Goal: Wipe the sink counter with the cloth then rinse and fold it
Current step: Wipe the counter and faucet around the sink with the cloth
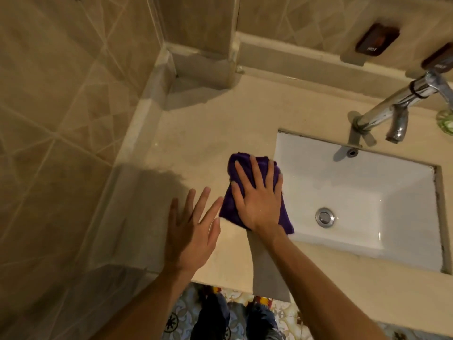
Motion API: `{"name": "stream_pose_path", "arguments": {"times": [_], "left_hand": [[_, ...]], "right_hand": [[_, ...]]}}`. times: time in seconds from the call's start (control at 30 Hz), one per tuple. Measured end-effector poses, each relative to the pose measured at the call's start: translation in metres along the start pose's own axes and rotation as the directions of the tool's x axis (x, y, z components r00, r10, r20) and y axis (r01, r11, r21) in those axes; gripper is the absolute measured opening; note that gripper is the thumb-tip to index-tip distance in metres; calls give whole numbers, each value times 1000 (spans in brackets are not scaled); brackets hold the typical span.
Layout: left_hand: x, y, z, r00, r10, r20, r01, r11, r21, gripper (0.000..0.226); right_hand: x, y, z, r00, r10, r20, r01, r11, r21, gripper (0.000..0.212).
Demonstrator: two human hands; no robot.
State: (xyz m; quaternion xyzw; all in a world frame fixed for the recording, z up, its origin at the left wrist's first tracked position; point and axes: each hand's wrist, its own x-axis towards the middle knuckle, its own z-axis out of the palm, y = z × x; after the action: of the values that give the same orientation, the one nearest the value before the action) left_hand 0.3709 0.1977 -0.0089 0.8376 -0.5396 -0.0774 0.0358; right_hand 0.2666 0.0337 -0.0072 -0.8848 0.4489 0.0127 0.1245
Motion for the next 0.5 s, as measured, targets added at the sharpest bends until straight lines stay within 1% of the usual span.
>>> {"name": "stream_pose_path", "arguments": {"times": [0.1, 0.17, 0.33, 0.5], "left_hand": [[1, 0, -1, 1000, -11, -4, 11, 1000, 8, 53], [1, 1, 0, 1000, -13, 9, 13, 1000, 21, 54], [2, 2, 3, 1000, -18, -5, 18, 1000, -9, 54], [2, 2, 3, 1000, -18, 10, 18, 1000, -11, 54]], "right_hand": [[41, 7, -3, 998, -51, -34, 50, 999, -5, 54], [64, 10, -8, 998, -62, -29, 61, 998, -29, 55], [117, 13, -21, 999, -35, -11, 34, 999, -40, 56], [159, 11, -29, 1000, 14, 10, -13, 999, -42, 59]]}}
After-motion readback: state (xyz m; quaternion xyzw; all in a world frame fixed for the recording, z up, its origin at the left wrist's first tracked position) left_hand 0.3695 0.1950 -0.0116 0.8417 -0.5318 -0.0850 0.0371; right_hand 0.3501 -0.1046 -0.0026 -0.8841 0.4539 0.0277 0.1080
